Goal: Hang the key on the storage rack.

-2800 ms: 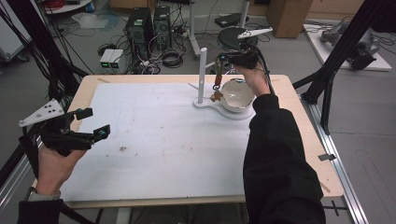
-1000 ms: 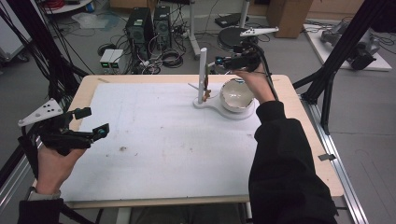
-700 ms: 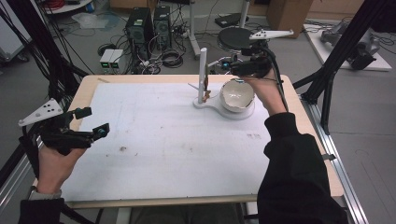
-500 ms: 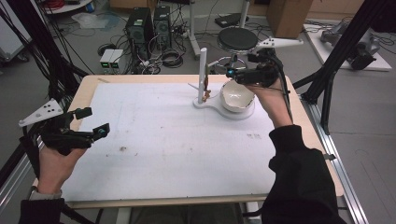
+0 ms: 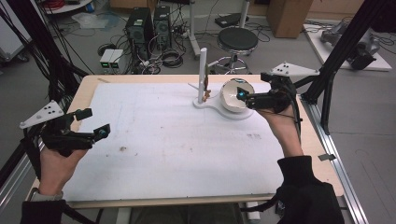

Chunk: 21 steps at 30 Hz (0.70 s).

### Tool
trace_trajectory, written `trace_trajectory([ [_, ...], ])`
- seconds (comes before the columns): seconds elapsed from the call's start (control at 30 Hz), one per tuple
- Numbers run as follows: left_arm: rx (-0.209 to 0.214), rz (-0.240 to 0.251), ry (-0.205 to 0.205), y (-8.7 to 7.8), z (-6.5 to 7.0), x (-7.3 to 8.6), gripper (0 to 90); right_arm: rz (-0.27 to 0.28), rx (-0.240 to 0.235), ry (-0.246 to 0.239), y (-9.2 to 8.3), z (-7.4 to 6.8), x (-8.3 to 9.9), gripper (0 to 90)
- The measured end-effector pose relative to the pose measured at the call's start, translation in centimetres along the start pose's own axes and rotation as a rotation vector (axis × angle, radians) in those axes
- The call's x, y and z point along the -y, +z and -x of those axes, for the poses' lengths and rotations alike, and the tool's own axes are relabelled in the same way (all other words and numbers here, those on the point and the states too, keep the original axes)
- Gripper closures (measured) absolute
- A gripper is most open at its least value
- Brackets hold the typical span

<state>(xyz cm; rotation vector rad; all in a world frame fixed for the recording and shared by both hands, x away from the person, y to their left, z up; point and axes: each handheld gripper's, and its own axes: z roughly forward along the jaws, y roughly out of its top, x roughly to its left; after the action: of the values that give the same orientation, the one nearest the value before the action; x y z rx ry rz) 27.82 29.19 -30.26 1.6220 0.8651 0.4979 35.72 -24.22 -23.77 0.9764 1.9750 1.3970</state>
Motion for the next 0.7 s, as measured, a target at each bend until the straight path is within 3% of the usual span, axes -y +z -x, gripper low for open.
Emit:
trace_trajectory([
  [0.4,0.003,0.016,-0.012,-0.3,0.4,0.4,2.7,0.021,0.035,0.016,-3.0,-1.3,3.3,0.4],
  [0.57,-0.001,0.013,0.005,-0.4,0.6,0.1,2.7,-0.011,0.065,0.007,-3.9,-1.8,4.4,0.4],
  [0.7,0.0,0.013,0.008,-0.5,0.7,0.0,2.7,0.02,0.083,0.01,-5.4,-2.0,5.0,0.4],
])
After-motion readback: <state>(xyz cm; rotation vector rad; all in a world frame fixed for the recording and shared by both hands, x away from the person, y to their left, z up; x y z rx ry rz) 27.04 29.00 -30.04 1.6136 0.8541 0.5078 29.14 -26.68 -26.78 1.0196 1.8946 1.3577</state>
